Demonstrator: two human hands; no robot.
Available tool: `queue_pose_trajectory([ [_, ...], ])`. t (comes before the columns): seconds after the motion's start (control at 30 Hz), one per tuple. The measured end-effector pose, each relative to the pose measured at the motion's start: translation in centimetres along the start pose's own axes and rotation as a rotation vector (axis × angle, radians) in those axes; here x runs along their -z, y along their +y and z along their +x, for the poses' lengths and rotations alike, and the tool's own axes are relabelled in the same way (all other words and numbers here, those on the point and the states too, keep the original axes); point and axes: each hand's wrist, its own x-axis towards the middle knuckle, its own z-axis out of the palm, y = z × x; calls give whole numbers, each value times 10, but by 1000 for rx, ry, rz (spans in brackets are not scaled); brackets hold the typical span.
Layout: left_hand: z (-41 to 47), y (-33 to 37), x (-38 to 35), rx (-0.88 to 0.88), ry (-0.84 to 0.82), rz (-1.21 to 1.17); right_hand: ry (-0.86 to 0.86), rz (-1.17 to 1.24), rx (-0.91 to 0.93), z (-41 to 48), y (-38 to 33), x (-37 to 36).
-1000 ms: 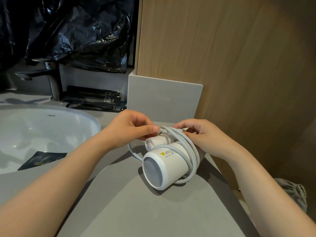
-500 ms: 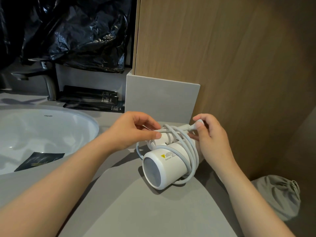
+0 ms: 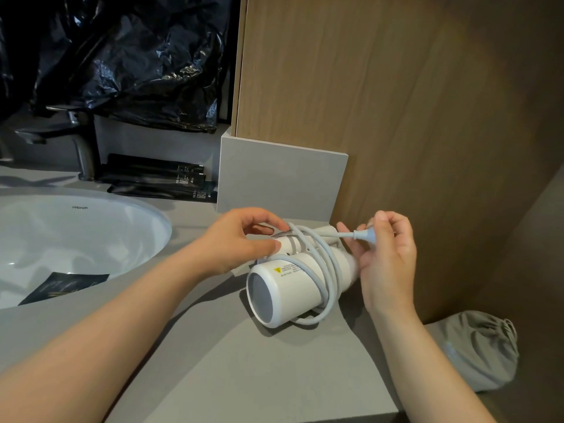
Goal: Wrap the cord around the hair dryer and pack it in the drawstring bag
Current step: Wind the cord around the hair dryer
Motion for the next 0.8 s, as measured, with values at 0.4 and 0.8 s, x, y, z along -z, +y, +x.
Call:
queue_pose_trajectory([
  [0.4,-4,-1,-11,33,-24,-27,-257,-609,34,-30,-9,33],
  [0.8,-9,5,-20,-15,38,-109,-361,-736,-76,-38,-14,49],
])
